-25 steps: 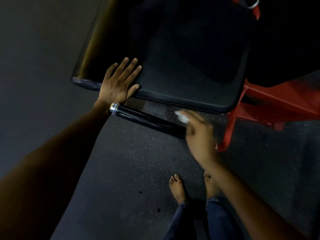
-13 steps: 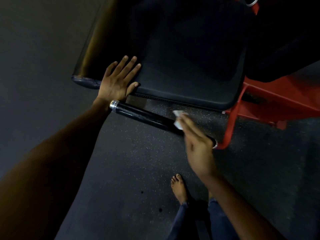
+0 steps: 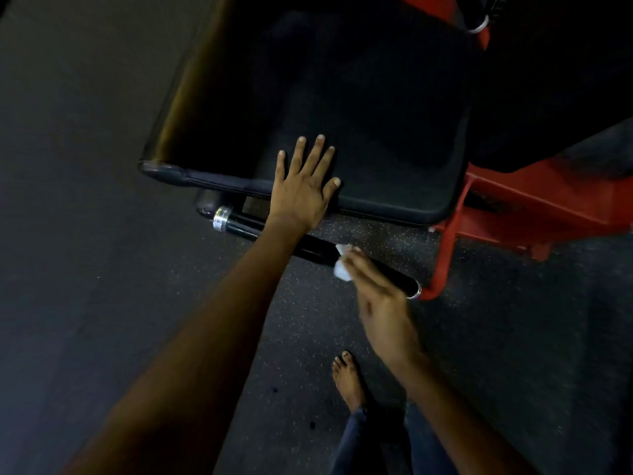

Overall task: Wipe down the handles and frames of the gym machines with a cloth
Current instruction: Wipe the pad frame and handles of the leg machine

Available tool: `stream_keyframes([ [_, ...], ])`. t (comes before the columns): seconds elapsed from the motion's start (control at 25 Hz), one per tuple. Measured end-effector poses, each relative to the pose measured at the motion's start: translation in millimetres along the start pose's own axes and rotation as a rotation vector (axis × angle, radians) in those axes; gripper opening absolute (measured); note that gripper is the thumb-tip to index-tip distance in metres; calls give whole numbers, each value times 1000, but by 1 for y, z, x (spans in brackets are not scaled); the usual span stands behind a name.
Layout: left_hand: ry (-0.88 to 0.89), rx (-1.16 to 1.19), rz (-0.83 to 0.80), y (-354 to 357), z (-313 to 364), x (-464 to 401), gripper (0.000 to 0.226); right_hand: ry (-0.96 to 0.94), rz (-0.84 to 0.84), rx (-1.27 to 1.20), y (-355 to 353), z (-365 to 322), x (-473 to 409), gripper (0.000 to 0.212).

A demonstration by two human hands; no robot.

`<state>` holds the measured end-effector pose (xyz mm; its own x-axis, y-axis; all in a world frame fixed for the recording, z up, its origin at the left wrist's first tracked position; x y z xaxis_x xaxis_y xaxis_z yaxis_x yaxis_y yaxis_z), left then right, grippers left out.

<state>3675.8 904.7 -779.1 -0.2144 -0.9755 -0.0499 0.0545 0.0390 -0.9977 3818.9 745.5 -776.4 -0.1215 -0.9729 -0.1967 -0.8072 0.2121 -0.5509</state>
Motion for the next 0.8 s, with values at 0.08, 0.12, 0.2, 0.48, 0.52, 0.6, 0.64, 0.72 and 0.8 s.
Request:
stream_keyframes([
  [0.08, 0, -96, -49, 8, -1, -1, 61, -41, -23, -53, 6, 0, 4, 51],
  [0.12, 3, -110, -61, 9, -3, -2, 61, -33, -14, -79, 6, 6, 7, 51],
  [0.2, 15, -120, -66, 8, -2, 1, 61, 147, 28, -54, -5, 25, 8, 47],
  [0.48, 18, -28, 110, 5, -2, -33, 57, 391, -48, -91, -9, 20, -32, 43],
  [0.52, 15, -72, 103, 9, -4, -35, 58, 350, -88, -100, -2, 15, -31, 41],
  [0.6, 5, -118, 105, 12, -5, -34, 58, 464, -114, -21, -3, 35, -28, 36],
  [0.64, 5, -125, 109, 13, -4, -34, 58, 584, -132, 37, -8, 53, -25, 34],
  [0.72, -2, -127, 120, 12, -3, -33, 58, 781, -170, 111, -20, 79, -19, 37],
  [0.8, -17, -130, 132, 12, -2, -33, 58, 780, -198, 123, -20, 76, -25, 39],
])
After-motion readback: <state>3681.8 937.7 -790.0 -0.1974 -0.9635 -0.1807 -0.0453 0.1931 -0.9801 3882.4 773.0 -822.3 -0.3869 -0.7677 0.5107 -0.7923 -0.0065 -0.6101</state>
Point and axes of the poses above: each hand's wrist, its own x-axis away from the middle knuckle, its own y-axis out of the palm, z = x × y, the point moved 3 cm from there along -x, towards the middle knuckle, and after that the axes turned 14 degrees about z, right-handed, at the moved point
